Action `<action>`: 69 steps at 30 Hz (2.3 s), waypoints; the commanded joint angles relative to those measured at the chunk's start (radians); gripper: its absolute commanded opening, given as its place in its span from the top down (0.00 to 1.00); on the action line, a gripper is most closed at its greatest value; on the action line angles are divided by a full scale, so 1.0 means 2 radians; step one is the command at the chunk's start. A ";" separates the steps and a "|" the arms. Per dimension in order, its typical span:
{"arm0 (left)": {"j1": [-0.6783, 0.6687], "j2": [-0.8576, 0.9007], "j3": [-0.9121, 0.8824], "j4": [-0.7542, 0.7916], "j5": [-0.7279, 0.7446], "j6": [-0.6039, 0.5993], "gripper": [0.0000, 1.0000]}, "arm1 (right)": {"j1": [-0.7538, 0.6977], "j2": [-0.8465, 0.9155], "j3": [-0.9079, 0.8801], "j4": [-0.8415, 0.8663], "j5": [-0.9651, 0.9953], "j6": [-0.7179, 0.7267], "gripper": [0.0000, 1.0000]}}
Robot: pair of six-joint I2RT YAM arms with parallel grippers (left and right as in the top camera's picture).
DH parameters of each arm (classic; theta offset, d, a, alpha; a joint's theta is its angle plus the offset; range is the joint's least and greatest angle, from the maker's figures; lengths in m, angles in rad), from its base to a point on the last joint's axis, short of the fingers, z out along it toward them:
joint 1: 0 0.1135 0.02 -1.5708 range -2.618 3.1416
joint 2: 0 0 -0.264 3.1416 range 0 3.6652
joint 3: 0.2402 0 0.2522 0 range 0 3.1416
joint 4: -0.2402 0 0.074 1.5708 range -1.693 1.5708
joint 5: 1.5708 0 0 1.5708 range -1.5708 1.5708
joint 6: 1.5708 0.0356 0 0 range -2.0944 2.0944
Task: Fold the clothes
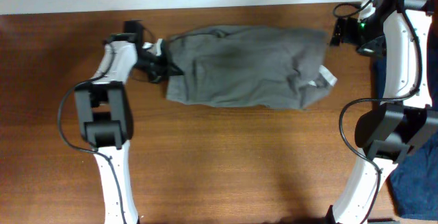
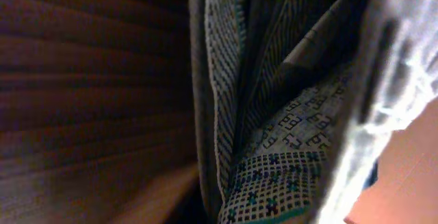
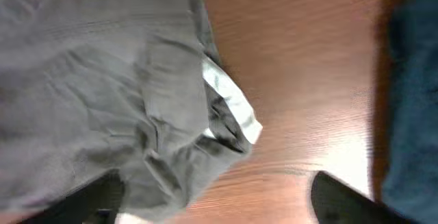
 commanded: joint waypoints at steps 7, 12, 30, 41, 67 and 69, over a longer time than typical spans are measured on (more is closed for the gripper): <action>0.046 0.005 -0.001 -0.007 -0.008 0.035 0.99 | 0.084 0.042 -0.026 0.041 -0.075 -0.035 0.48; 0.051 0.005 -0.001 -0.017 -0.010 0.050 0.99 | 0.108 0.087 -0.036 0.069 -0.075 -0.035 0.41; 0.051 0.005 -0.001 -0.031 -0.042 0.074 0.99 | 0.075 0.105 -0.037 0.081 -0.020 -0.047 0.30; 0.051 0.005 -0.001 -0.031 -0.041 0.074 0.99 | 0.076 0.120 -0.040 0.095 -0.068 -0.056 0.35; 0.051 0.005 -0.001 -0.034 -0.068 0.095 0.99 | 0.071 0.126 0.002 0.167 0.104 -0.052 0.96; 0.051 0.005 -0.001 -0.035 -0.076 0.095 0.99 | 0.070 0.126 0.023 0.170 0.167 -0.052 0.96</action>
